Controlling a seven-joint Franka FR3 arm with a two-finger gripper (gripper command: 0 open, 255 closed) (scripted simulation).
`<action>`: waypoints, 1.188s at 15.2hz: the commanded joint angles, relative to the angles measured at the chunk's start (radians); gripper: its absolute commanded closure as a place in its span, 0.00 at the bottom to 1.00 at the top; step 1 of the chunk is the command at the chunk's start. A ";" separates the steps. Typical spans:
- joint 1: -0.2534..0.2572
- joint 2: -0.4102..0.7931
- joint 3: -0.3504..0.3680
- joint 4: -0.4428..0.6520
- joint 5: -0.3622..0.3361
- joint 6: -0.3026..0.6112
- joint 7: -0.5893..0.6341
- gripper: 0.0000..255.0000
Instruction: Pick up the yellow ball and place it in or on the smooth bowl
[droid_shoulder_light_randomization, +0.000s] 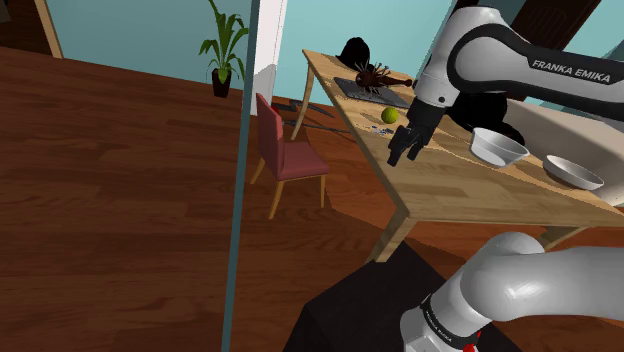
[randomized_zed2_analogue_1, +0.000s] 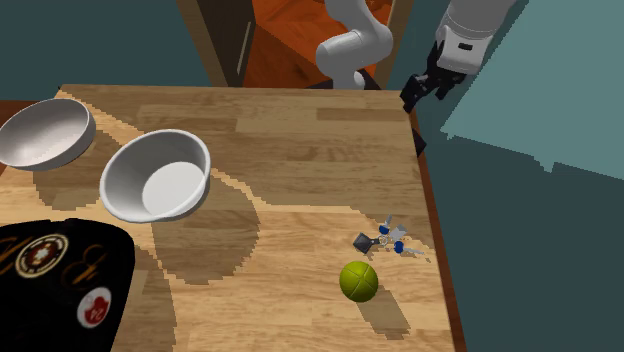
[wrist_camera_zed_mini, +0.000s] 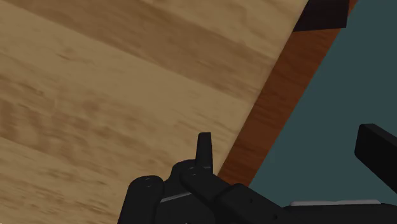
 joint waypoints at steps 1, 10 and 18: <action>0.000 0.000 0.000 0.000 0.000 0.000 0.000 0.00; -0.059 0.179 -0.127 0.075 -0.090 0.215 -0.139 0.00; -0.086 0.374 -0.238 0.213 -0.100 0.375 -0.263 0.00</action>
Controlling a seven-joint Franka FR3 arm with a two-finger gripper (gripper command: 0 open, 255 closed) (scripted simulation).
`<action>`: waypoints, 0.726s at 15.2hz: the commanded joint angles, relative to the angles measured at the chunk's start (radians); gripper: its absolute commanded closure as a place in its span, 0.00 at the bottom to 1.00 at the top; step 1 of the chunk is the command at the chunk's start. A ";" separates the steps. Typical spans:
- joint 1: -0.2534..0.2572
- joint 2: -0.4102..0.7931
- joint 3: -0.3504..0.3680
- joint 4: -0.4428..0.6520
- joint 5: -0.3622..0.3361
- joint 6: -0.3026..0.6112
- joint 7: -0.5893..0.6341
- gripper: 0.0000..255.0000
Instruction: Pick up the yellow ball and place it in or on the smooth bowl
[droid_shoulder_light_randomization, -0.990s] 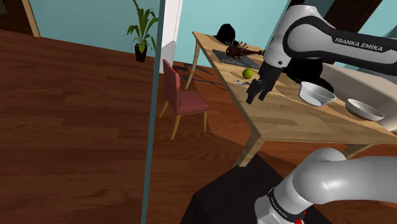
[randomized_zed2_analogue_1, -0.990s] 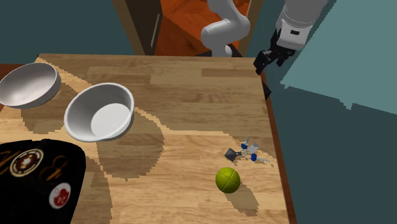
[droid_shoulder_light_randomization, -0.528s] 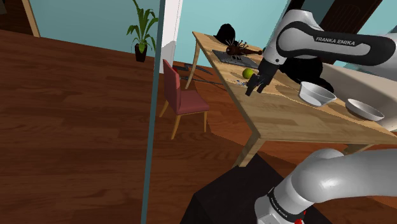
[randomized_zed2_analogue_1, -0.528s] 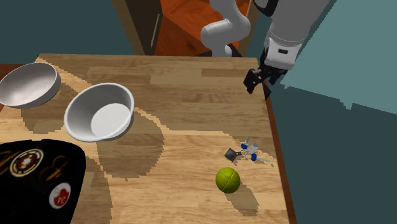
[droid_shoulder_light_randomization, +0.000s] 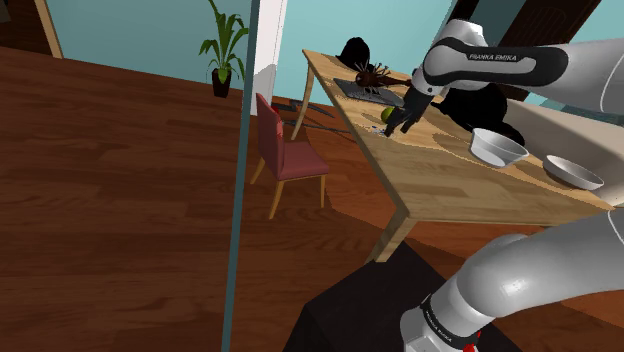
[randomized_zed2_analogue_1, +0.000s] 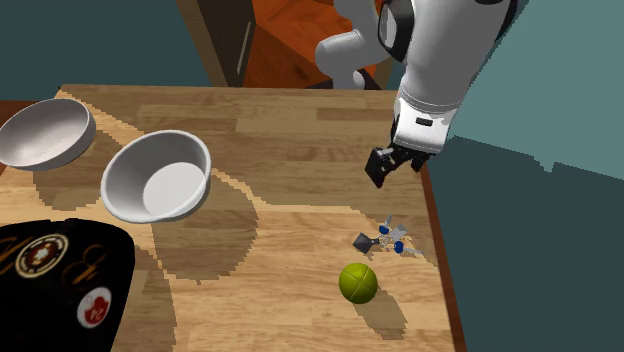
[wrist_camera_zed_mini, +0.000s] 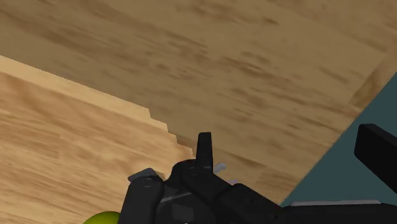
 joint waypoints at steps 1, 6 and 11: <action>-0.004 0.049 -0.026 0.040 0.006 0.036 -0.033 0.00; -0.013 0.186 -0.092 0.165 0.050 0.108 -0.123 0.00; -0.028 0.333 -0.150 0.318 0.133 0.153 -0.224 0.00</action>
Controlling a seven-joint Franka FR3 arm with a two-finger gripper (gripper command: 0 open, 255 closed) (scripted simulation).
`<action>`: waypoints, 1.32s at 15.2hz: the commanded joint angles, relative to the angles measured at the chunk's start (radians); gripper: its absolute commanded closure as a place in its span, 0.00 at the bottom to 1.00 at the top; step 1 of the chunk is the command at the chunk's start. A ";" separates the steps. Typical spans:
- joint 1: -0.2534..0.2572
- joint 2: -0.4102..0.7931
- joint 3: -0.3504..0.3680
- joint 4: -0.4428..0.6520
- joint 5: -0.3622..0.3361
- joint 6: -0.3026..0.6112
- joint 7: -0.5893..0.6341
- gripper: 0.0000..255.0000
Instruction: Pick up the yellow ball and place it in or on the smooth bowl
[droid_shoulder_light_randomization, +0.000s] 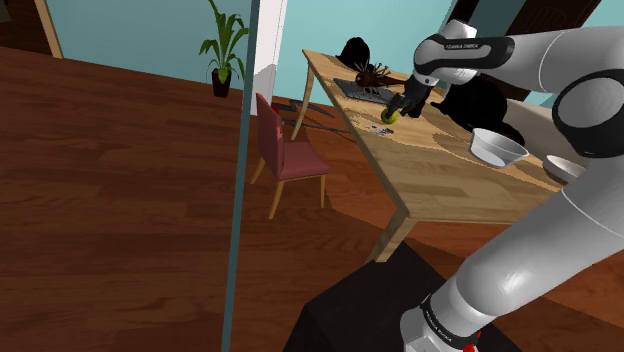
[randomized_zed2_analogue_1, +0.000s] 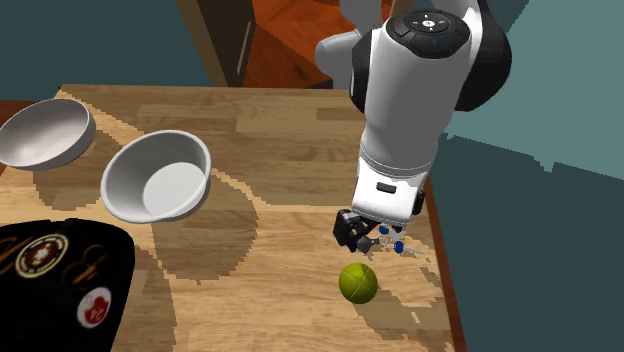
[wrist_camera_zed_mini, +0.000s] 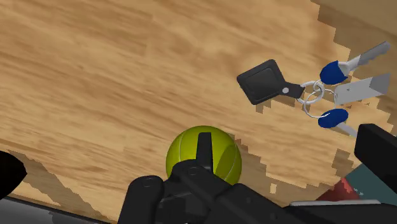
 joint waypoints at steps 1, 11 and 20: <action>-0.010 0.055 -0.020 0.063 0.037 0.011 -0.042 0.00; -0.037 0.195 -0.040 0.151 0.132 0.082 -0.121 0.00; -0.038 0.207 -0.039 0.145 0.139 0.098 -0.125 0.00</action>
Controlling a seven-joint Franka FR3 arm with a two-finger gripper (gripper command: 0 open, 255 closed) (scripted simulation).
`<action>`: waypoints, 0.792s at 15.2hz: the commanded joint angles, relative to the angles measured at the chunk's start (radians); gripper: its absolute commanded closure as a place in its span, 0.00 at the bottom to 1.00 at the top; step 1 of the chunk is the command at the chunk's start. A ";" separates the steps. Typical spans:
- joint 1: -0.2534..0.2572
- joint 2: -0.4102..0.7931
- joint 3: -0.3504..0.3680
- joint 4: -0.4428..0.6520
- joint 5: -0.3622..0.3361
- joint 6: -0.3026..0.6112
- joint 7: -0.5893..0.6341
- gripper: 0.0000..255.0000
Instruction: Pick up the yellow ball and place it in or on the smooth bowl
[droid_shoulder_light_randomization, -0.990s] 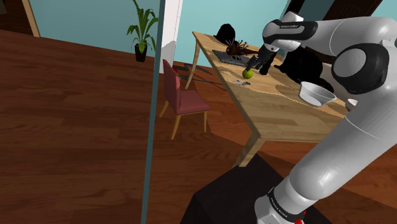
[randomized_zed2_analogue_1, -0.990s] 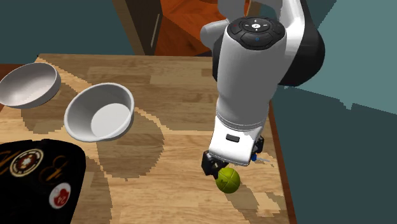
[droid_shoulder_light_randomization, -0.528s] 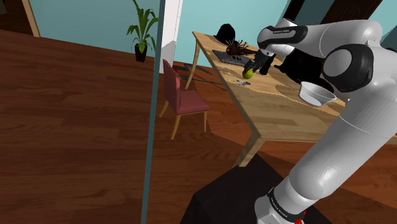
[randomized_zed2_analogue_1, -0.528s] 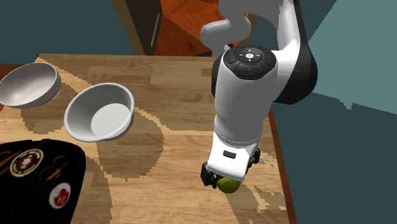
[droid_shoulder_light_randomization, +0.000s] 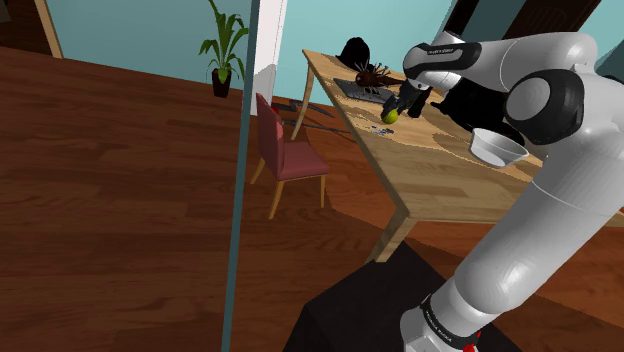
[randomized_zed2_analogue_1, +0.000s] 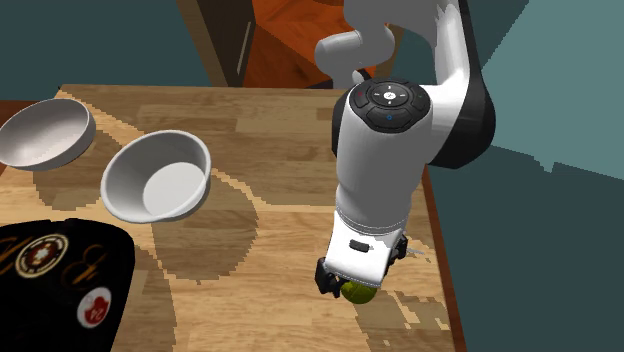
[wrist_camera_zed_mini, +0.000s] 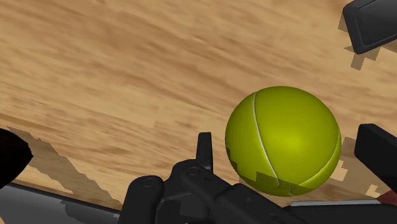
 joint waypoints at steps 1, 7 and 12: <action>0.000 0.000 0.000 0.000 0.000 0.000 0.000 1.00; 0.000 0.000 0.000 0.000 0.000 0.000 0.000 1.00; 0.000 -0.004 -0.001 0.022 -0.004 -0.025 0.004 1.00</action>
